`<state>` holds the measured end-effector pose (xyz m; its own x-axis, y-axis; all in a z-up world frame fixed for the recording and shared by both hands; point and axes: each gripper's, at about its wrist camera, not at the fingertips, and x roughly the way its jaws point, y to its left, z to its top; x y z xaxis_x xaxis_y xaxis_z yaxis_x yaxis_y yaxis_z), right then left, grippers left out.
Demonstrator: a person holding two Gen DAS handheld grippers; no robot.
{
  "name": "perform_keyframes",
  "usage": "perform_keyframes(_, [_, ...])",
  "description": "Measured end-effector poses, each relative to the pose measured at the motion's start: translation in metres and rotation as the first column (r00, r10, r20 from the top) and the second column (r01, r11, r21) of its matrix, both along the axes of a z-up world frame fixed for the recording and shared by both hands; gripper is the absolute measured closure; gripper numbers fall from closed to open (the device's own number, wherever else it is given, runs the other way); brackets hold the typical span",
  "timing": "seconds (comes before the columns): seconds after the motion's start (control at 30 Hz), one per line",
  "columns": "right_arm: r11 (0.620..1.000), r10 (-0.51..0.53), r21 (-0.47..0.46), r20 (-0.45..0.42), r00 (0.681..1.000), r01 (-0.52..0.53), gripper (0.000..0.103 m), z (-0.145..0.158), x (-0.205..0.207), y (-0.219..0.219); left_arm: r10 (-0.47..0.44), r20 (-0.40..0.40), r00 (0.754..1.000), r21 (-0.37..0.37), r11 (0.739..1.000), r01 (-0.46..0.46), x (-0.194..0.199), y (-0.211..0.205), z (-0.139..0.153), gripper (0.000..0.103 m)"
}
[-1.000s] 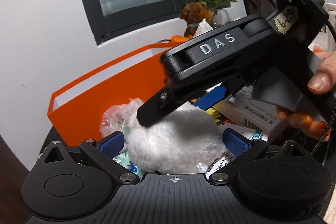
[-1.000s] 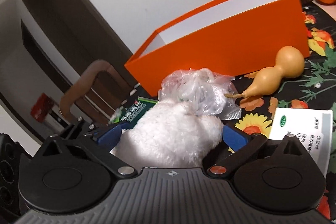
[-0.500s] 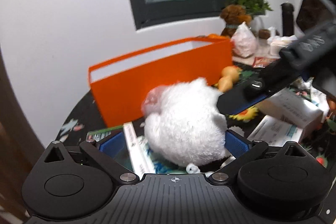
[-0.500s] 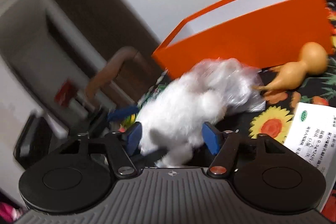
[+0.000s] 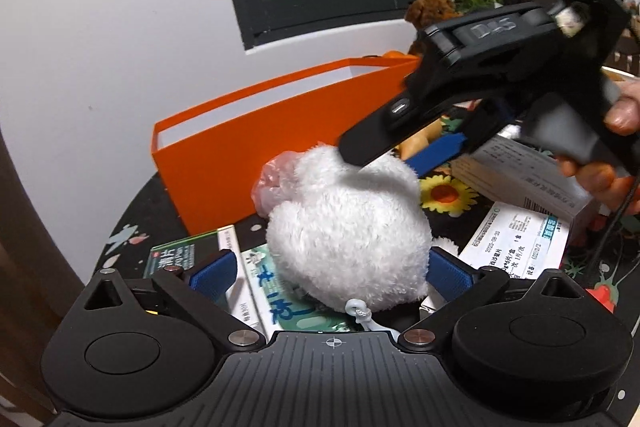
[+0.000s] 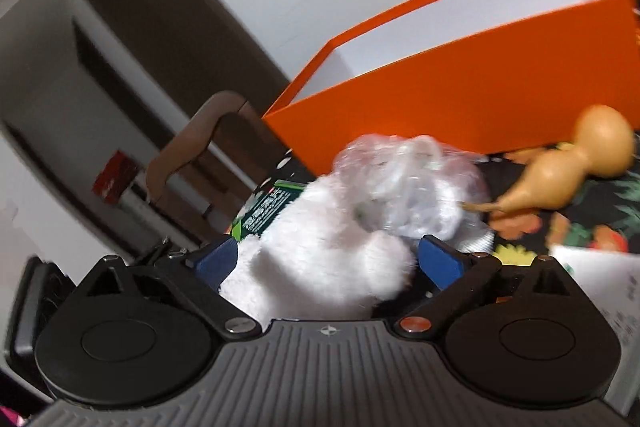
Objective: Organize objects
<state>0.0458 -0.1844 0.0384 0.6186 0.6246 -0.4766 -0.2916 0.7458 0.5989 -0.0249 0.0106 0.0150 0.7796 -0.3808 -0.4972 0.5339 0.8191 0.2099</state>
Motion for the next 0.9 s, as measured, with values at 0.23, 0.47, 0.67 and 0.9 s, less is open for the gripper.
perform_keyframes(0.23, [1.0,0.024,-0.004,0.013,1.0,-0.024,0.012,-0.008,-0.002,0.005,-0.048,0.006,0.999,0.024,0.999,0.048,-0.002,-0.009,-0.005,0.0])
perform_keyframes(0.47, [1.0,-0.001,-0.031,0.069,0.998,0.003,0.014,0.002,-0.016,0.004,-0.062,0.006,0.998,0.009,0.998,0.062,-0.001,-0.007,0.003,0.0])
perform_keyframes(0.67, [0.999,-0.033,-0.015,0.137,0.99,0.035,0.014,0.019,-0.023,0.005,-0.069,0.053,0.996,0.038,0.997,0.067,-0.006,-0.01,0.022,0.0])
perform_keyframes(0.9, [0.997,-0.082,0.003,0.205,0.975,0.083,0.014,0.038,-0.024,0.005,-0.087,0.087,0.992,0.061,0.995,0.082,0.0,-0.013,0.044,0.0])
